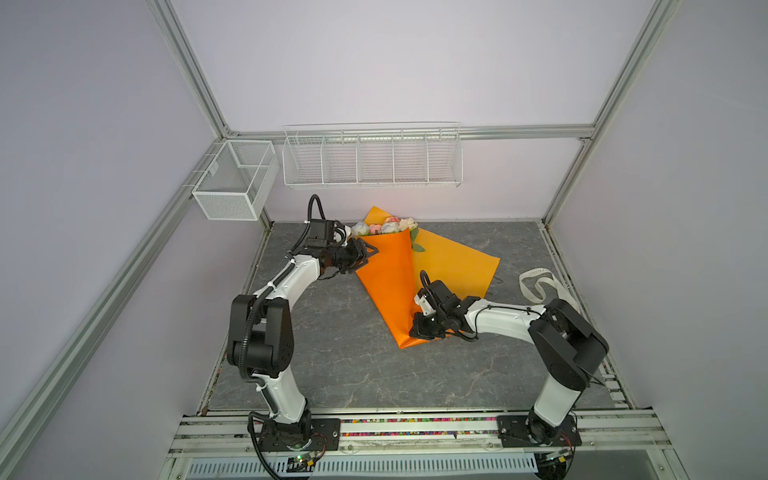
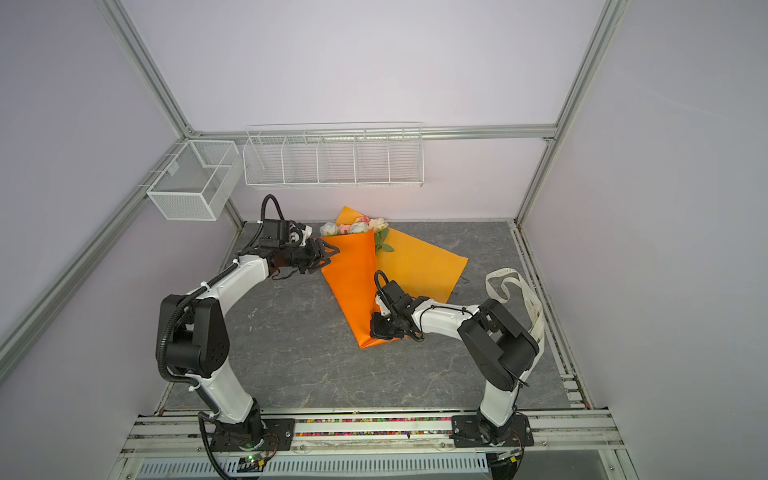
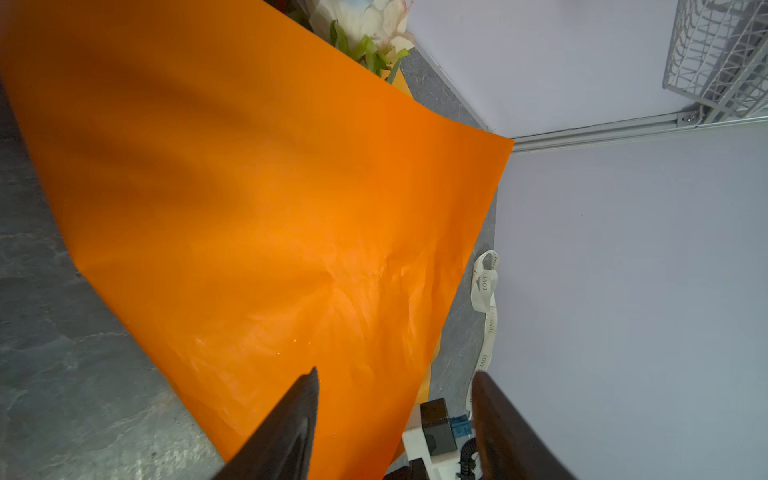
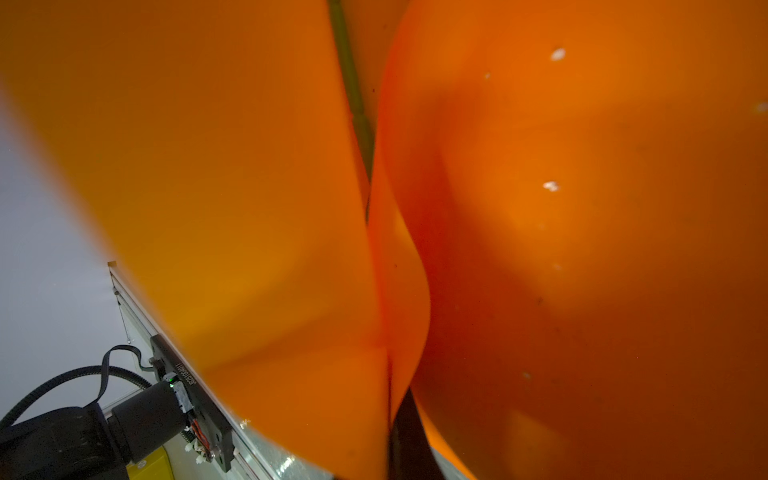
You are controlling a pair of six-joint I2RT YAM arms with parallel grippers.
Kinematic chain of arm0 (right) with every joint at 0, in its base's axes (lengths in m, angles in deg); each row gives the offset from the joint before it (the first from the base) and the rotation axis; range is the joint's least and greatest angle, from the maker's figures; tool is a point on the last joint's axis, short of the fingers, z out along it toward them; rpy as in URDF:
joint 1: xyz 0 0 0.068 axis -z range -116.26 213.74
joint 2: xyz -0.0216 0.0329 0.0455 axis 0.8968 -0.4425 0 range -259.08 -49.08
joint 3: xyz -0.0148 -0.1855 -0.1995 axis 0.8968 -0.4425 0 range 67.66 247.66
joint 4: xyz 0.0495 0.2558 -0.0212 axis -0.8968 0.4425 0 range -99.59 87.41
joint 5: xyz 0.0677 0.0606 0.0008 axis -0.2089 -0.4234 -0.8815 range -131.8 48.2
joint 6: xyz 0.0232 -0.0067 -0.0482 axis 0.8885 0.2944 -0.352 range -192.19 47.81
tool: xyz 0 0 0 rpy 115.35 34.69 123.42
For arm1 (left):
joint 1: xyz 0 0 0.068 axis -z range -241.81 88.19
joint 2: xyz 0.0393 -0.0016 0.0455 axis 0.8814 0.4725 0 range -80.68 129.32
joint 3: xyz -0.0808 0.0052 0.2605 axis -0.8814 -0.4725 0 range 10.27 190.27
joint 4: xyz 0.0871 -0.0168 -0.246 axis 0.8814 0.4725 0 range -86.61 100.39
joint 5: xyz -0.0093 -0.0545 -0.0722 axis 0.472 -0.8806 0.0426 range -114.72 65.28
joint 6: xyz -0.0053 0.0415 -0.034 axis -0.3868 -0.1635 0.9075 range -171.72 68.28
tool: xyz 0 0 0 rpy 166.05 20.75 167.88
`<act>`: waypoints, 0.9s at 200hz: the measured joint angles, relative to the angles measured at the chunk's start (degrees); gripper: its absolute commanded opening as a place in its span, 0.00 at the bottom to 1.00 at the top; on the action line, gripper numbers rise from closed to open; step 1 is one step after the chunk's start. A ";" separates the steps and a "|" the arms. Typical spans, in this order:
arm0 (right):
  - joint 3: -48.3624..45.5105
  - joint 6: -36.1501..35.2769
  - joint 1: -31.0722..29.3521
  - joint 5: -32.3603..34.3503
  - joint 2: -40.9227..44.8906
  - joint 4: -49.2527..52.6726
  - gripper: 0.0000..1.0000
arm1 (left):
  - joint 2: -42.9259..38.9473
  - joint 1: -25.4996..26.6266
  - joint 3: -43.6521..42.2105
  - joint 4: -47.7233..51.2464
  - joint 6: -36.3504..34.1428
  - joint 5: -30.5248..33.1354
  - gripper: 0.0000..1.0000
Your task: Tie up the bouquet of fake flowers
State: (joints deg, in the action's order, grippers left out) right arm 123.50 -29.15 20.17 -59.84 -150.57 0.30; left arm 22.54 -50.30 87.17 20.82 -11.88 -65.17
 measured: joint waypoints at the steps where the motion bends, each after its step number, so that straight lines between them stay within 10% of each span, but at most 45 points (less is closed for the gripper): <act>1: 0.00 0.00 0.00 -0.02 0.00 0.02 0.09 | 0.00 0.00 0.00 0.00 0.00 0.00 0.56; 180: 1.44 -1.70 1.53 -1.77 -2.84 2.43 0.07 | 34.82 -10.97 24.81 -7.50 5.14 -1.14 0.48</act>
State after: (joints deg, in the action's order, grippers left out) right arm 124.94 -30.85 21.70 -61.61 -153.42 2.73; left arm 57.36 -61.27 111.98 13.32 -6.75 -66.30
